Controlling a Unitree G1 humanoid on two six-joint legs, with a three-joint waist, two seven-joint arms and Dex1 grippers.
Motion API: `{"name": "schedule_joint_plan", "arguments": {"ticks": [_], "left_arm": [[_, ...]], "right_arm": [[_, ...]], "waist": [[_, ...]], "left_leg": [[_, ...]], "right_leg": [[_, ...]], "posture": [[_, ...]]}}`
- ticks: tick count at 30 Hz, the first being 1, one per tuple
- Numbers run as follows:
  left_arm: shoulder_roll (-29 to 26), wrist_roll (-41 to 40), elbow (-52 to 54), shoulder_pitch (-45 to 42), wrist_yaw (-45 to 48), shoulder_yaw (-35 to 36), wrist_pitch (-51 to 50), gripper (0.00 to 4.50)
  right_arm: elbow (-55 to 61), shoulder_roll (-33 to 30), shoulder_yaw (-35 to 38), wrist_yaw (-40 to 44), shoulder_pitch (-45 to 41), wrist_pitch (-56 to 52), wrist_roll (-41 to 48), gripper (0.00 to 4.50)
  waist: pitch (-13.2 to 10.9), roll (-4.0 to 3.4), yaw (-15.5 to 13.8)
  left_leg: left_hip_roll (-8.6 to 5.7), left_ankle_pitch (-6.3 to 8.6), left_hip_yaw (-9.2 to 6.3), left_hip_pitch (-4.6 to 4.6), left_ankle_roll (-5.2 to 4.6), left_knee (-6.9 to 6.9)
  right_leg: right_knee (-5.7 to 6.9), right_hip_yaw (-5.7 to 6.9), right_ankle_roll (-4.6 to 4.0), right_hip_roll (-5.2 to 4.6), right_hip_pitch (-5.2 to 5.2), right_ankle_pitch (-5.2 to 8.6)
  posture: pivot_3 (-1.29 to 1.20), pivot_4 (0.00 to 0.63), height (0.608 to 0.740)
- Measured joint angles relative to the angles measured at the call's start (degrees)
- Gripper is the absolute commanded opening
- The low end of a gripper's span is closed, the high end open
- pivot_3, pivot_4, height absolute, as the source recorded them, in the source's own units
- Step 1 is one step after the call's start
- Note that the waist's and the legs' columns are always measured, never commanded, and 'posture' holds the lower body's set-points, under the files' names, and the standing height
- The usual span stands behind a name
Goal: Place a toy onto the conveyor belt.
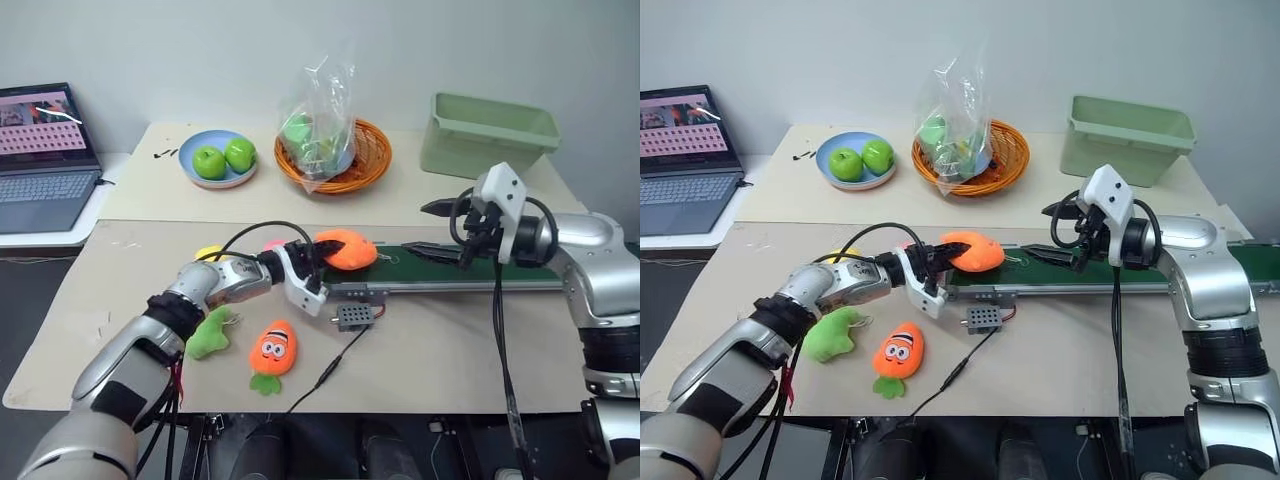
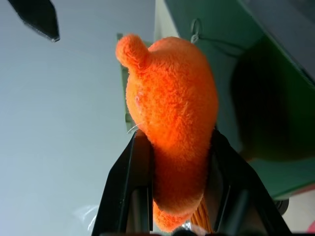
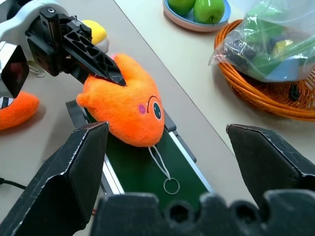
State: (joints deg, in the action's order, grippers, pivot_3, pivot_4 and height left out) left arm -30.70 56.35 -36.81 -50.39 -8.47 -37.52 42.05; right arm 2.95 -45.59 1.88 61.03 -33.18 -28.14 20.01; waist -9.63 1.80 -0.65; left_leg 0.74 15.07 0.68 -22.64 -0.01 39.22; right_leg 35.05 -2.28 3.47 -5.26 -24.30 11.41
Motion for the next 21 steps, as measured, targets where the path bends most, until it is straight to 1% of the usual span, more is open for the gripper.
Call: {"name": "schedule_joint_plan", "arguments": {"ticks": [3, 5, 6, 7, 9, 12, 13, 18, 20, 21], "left_arm": [[1.3, 0.7, -3.5, -1.7, -0.6, -0.8, 1.3, 1.29], [2.4, 0.7, -5.6, -2.8, -0.9, -1.1, 1.9, 1.84], [2.7, 0.7, -6.4, -3.3, -1.1, -1.2, 2.1, 2.04], [2.9, 0.6, -7.1, -3.6, -1.0, -1.2, 2.5, 2.53], [3.1, 0.4, -8.6, -4.1, -0.4, -1.4, 4.1, 3.08], [3.4, -1.9, -8.9, -5.0, 2.0, -1.3, 6.5, 4.33], [3.4, -3.2, -8.8, -5.5, 3.7, -1.0, 7.3, 4.44], [3.3, -10.8, -8.5, -5.5, 12.6, 1.3, 8.0, 4.44], [4.2, -21.3, -6.1, -4.2, 22.8, 5.4, 2.8, 4.44], [4.5, -24.9, -4.9, -3.7, 26.3, 6.9, 0.4, 4.44]], "right_arm": [[0.4, -0.7, 0.1, 0.2, 0.4, -0.5, 0.7, 4.5], [0.7, -1.3, 0.2, 0.2, 0.4, -0.8, 1.1, 4.5], [0.9, -1.5, 0.2, 0.2, 0.4, -0.9, 1.2, 4.5], [1.1, -1.7, 0.2, 0.2, 0.4, -0.9, 1.4, 4.5], [1.1, -2.3, 0.4, 0.2, 0.4, -0.9, 1.5, 4.5], [1.1, -2.5, 0.5, 0.2, 0.4, -0.9, 1.5, 4.5], [1.1, -2.5, 0.5, 0.2, 0.4, -0.9, 1.5, 4.5], [1.1, -2.5, 0.5, 0.2, 0.4, -0.9, 1.5, 4.5], [1.0, -2.6, 0.5, 0.2, 0.3, -0.9, 1.5, 4.5], [1.0, -2.6, 0.4, 0.3, 0.2, -0.9, 1.5, 4.5]], "waist": [[0.0, 0.0, 0.0], [0.0, 0.0, 0.0], [0.0, 0.0, 0.1], [0.0, 0.0, 0.1], [0.0, 0.0, 0.1], [0.0, 0.0, 0.1], [0.0, 0.0, 0.1], [0.0, 0.0, 0.2], [0.0, 0.0, 0.2], [0.0, -0.01, 0.2]], "left_leg": [[-0.01, -0.01, 0.0, -0.03, -0.01, 0.01], [0.0, -0.01, 0.0, -0.03, -0.01, 0.01], [0.0, -0.01, 0.0, -0.03, -0.01, 0.01], [0.0, -0.01, 0.0, -0.02, -0.01, 0.01], [0.0, -0.01, 0.0, -0.03, -0.01, 0.01], [0.0, -0.01, 0.0, -0.03, -0.01, 0.03], [0.0, -0.01, 0.0, -0.03, -0.01, 0.04], [0.01, -0.01, 0.0, -0.03, -0.02, 0.04], [0.02, -0.01, 0.0, -0.1, -0.02, 0.09], [0.04, 0.0, -0.02, -0.15, -0.04, 0.15]], "right_leg": [[0.0, 0.0, 0.03, 0.0, -0.01, -0.02], [0.0, 0.01, 0.03, 0.0, 0.0, -0.02], [0.0, 0.0, 0.03, 0.0, -0.01, -0.02], [0.0, 0.0, 0.03, 0.0, -0.01, -0.02], [0.0, 0.0, 0.03, 0.0, -0.01, -0.02], [0.0, 0.01, 0.04, 0.0, 0.0, -0.02], [0.0, 0.0, 0.04, -0.01, 0.0, -0.02], [0.02, 0.0, 0.04, 0.0, -0.02, -0.02], [0.12, 0.0, 0.04, 0.0, -0.04, -0.03], [0.11, 0.03, 0.04, 0.01, -0.07, -0.03]], "posture": [[0.0, 0.15, 0.74], [0.0, 0.15, 0.74], [0.0, 0.15, 0.74], [0.0, 0.15, 0.74], [0.0, 0.15, 0.74], [0.0, 0.15, 0.74], [0.0, 0.15, 0.74], [0.0, 0.15, 0.74], [0.0, 0.15, 0.74], [0.0, 0.15, 0.74]]}}
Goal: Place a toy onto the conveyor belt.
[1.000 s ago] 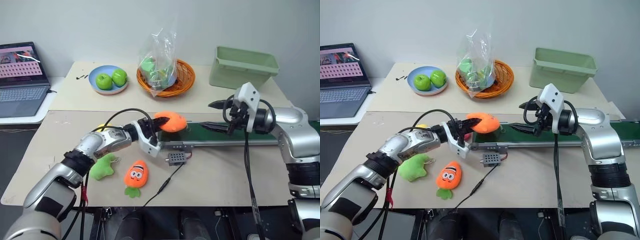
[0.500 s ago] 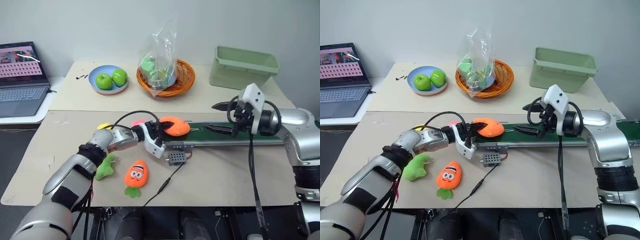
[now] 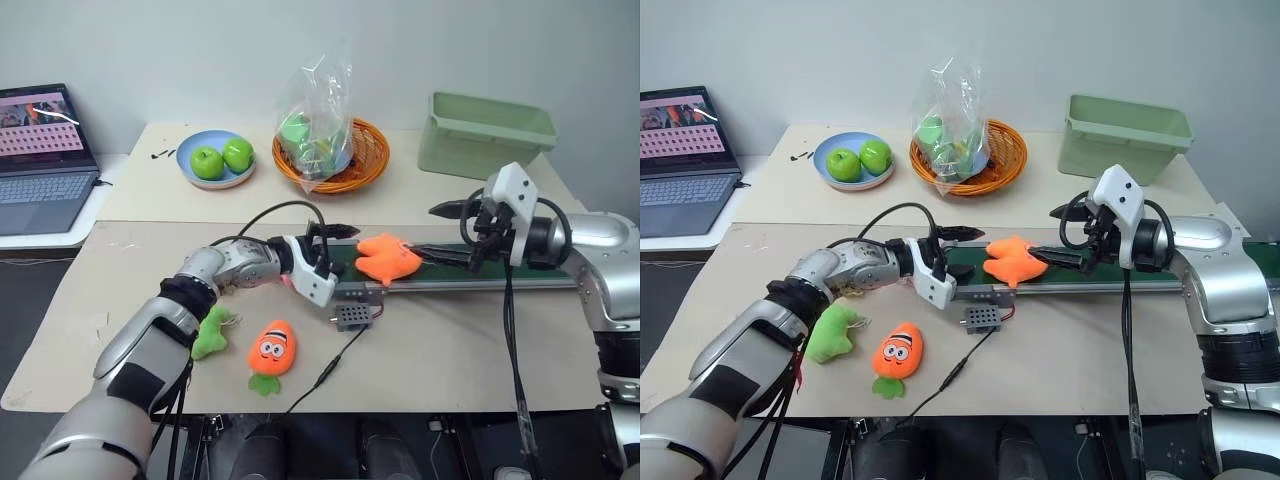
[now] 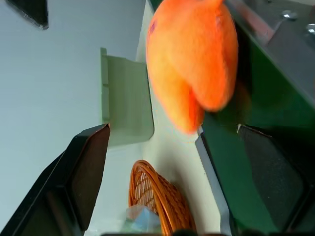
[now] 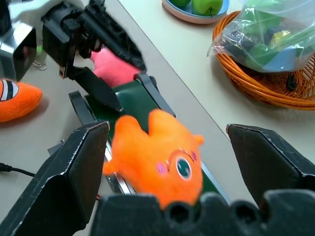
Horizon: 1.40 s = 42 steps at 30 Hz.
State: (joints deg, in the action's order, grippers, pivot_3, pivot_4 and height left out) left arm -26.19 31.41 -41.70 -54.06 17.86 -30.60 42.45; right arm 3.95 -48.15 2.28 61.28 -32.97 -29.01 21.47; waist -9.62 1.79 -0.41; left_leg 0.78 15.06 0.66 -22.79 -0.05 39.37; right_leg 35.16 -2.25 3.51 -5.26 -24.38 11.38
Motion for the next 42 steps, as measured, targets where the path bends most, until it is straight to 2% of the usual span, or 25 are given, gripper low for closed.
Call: {"name": "schedule_joint_plan", "arguments": {"ticks": [4, 6, 8, 10, 13, 18, 24, 31, 42], "left_arm": [[-0.4, -23.3, 13.5, 5.2, 20.9, 9.3, -21.3, 4.44], [-3.3, -32.1, 22.4, 9.3, 29.1, 11.8, -32.4, 4.44], [-5.5, -36.6, 28.2, 12.0, 33.4, 13.1, -39.0, 4.44], [-8.5, -44.6, 37.9, 16.5, 37.0, 16.9, -50.2, 4.44], [-11.2, -50.8, 43.7, 19.3, 37.9, 21.8, -58.9, 4.44], [-14.5, -51.4, 46.0, 24.0, 36.5, 26.6, -63.0, 4.44], [-16.5, -54.5, 49.8, 26.1, 34.7, 33.2, -69.5, 4.44], [-16.1, -57.7, 56.4, 30.7, 28.8, 39.9, -75.0, 4.44], [-16.0, -61.4, 62.1, 31.8, 25.5, 40.8, -80.3, 4.44]], "right_arm": [[-0.1, -0.3, -0.1, 0.5, -0.7, 0.0, 0.0, 4.5], [-0.3, -0.8, -0.1, 1.3, -1.6, 0.0, 0.1, 4.5], [-0.6, -1.4, 0.3, 2.0, -2.1, 0.0, 0.2, 4.5], [-1.1, -1.6, 0.3, 3.6, -3.5, -0.1, 1.2, 4.5], [-1.4, -1.7, 0.5, 5.2, -5.3, -0.4, 2.6, 4.5], [-2.4, -0.2, 0.6, 7.5, -8.3, -1.4, 6.2, 4.5], [-6.8, 2.5, -1.1, 8.7, -10.9, -0.3, 5.6, 4.5], [-7.7, 3.9, -2.1, 9.3, -10.7, 1.0, 4.5, 4.5], [-9.6, 4.7, -3.2, 9.8, -11.5, 1.4, 3.4, 4.5]], "waist": [[0.0, -0.02, 0.6], [0.0, -0.03, 1.3], [0.0, -0.03, 1.5], [0.0, -0.03, 1.5], [0.0, -0.04, 1.5], [0.0, -0.05, 1.2], [0.0, -0.05, 1.1], [0.0, -0.05, 1.1], [0.0, -0.06, 1.1]], "left_leg": [[0.05, 0.1, -0.04, -0.15, -0.16, 0.31], [0.05, 0.12, -0.06, -0.18, -0.21, 0.4], [0.05, 0.12, -0.08, -0.15, -0.21, 0.44], [0.07, 0.12, -0.09, -0.12, -0.21, 0.46], [0.09, 0.13, -0.11, -0.04, -0.22, 0.45], [0.06, 0.13, -0.09, 0.05, -0.22, 0.45], [0.07, 0.13, -0.1, -0.06, -0.22, 0.45], [0.07, 0.13, -0.1, -0.05, -0.21, 0.44], [0.06, 0.13, -0.09, -0.05, -0.21, 0.43]], "right_leg": [[0.09, 0.01, 0.02, 0.04, -0.04, 0.01], [0.1, -0.02, 0.02, 0.04, -0.05, 0.01], [0.11, -0.02, 0.02, 0.05, -0.02, 0.02], [0.08, -0.03, 0.03, 0.05, -0.02, 0.02], [0.01, -0.02, 0.03, 0.06, 0.0, 0.02], [-0.01, -0.02, 0.03, 0.04, 0.09, 0.02], [0.02, 0.02, 0.03, 0.04, 0.02, 0.02], [0.01, 0.02, 0.02, 0.03, 0.02, 0.02], [0.0, 0.01, 0.02, 0.03, 0.02, 0.02]], "posture": [[0.0, 0.15, 0.74], [0.0, 0.15, 0.74], [0.0, 0.15, 0.74], [0.0, 0.15, 0.74], [0.0, 0.15, 0.74], [0.0, 0.15, 0.74], [0.0, 0.15, 0.74], [0.0, 0.15, 0.74], [0.0, 0.15, 0.74]]}}
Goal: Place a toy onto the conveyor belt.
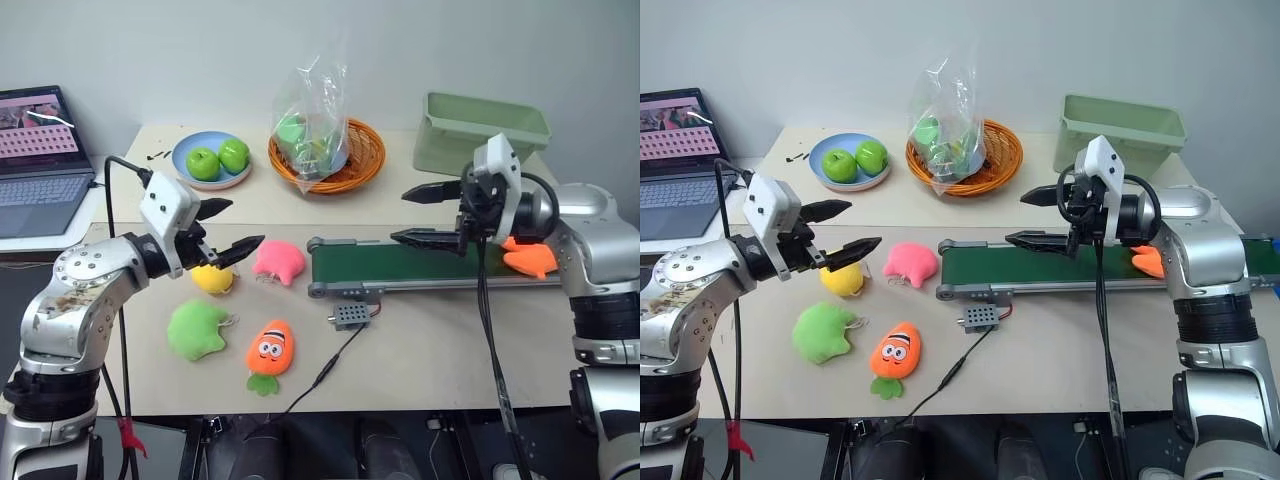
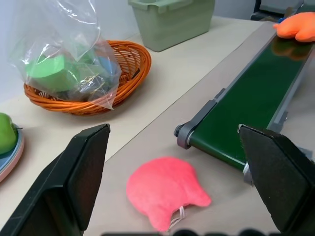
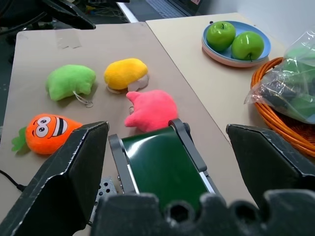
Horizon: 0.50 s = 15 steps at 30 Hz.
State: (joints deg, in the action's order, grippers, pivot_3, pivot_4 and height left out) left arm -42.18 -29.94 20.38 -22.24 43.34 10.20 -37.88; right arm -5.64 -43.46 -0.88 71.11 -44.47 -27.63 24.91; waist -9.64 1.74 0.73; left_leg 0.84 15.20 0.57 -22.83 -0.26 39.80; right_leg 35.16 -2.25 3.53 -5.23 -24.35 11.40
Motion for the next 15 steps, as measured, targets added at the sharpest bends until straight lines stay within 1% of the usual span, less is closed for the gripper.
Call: {"name": "schedule_joint_plan", "arguments": {"ticks": [5, 11, 15], "left_arm": [[-0.2, -1.7, 0.9, -0.2, 0.0, 0.0, -0.6, 4.44], [0.5, -3.9, 1.7, -4.4, -0.2, -0.3, -1.7, 4.44], [0.6, -3.5, 1.5, -5.5, -0.1, -2.7, -2.0, 4.44]], "right_arm": [[0.0, 0.0, 0.0, 0.1, -0.2, 0.0, 0.2, 4.5], [0.0, 0.1, 0.1, 0.0, -0.5, 0.0, 0.6, 4.5], [0.1, 0.1, 0.1, -0.1, -0.6, 0.0, 0.6, 4.5]], "waist": [[0.0, 0.0, 0.0], [0.0, 0.0, 0.0], [0.0, 0.0, 0.0]], "left_leg": [[0.0, 0.0, 0.0, 0.01, 0.0, 0.0], [-0.02, 0.0, 0.0, 0.0, 0.0, 0.0], [-0.02, 0.0, 0.01, 0.0, 0.0, 0.0]], "right_leg": [[-0.02, 0.0, 0.0, 0.01, 0.0, 0.0], [-0.02, 0.0, 0.0, -0.01, 0.02, 0.0], [-0.03, 0.0, 0.0, 0.0, 0.01, 0.0]], "posture": [[0.0, 0.15, 0.74], [0.0, 0.15, 0.74], [0.0, 0.15, 0.74]]}}
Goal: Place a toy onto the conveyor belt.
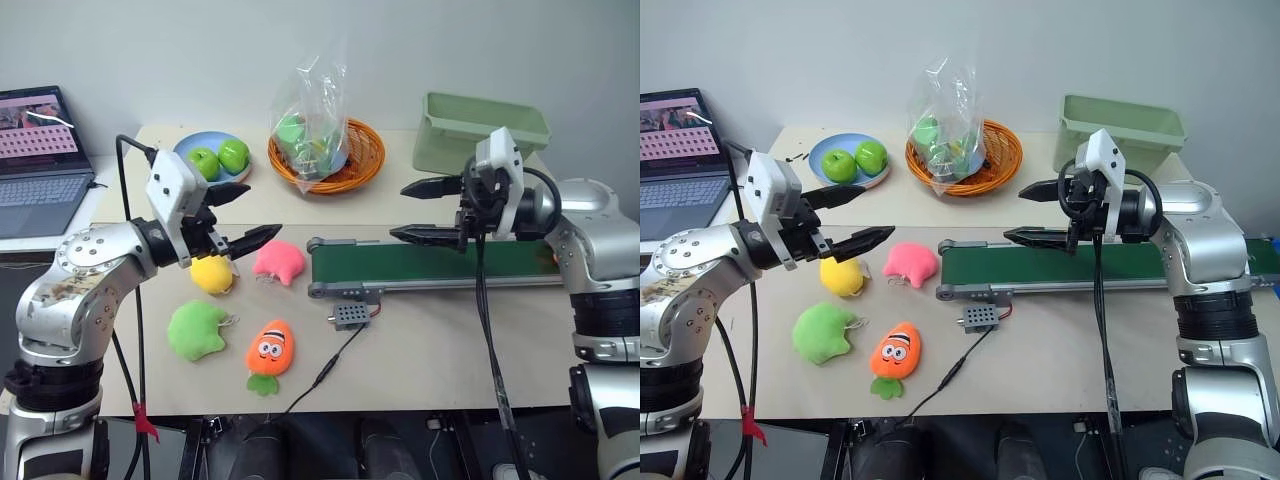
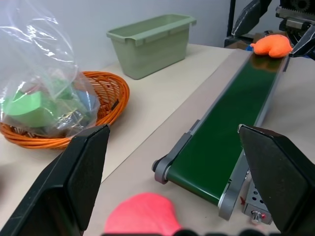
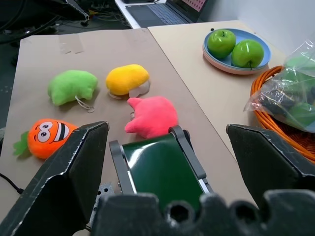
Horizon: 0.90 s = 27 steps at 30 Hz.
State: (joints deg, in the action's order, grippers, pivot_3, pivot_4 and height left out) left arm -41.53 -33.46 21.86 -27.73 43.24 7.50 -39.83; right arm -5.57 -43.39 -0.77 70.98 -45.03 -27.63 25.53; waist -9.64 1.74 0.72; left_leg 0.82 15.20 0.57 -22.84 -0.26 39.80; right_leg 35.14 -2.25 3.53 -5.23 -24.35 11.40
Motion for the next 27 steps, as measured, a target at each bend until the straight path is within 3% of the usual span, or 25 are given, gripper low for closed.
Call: {"name": "schedule_joint_plan", "arguments": {"ticks": [16, 27], "left_arm": [[1.2, -1.5, -1.4, -3.9, -0.4, -0.5, -1.7, 4.44], [-1.2, -6.4, 1.7, -0.4, -2.1, 5.2, -6.4, 4.44]], "right_arm": [[1.1, -0.3, 0.1, -0.2, -0.7, 0.0, 0.0, 4.5], [2.0, -0.9, 0.2, -0.5, -0.7, -0.4, 0.1, 4.5]], "waist": [[0.0, 0.0, 0.1], [0.0, 0.0, 0.1]], "left_leg": [[0.0, 0.0, 0.0, 0.0, 0.0, 0.0], [0.01, 0.0, -0.01, 0.01, 0.0, 0.0]], "right_leg": [[-0.01, 0.0, 0.0, 0.0, 0.0, 0.0], [0.0, -0.01, 0.0, 0.0, -0.01, 0.0]], "posture": [[0.0, 0.15, 0.74], [0.0, 0.15, 0.74]]}}
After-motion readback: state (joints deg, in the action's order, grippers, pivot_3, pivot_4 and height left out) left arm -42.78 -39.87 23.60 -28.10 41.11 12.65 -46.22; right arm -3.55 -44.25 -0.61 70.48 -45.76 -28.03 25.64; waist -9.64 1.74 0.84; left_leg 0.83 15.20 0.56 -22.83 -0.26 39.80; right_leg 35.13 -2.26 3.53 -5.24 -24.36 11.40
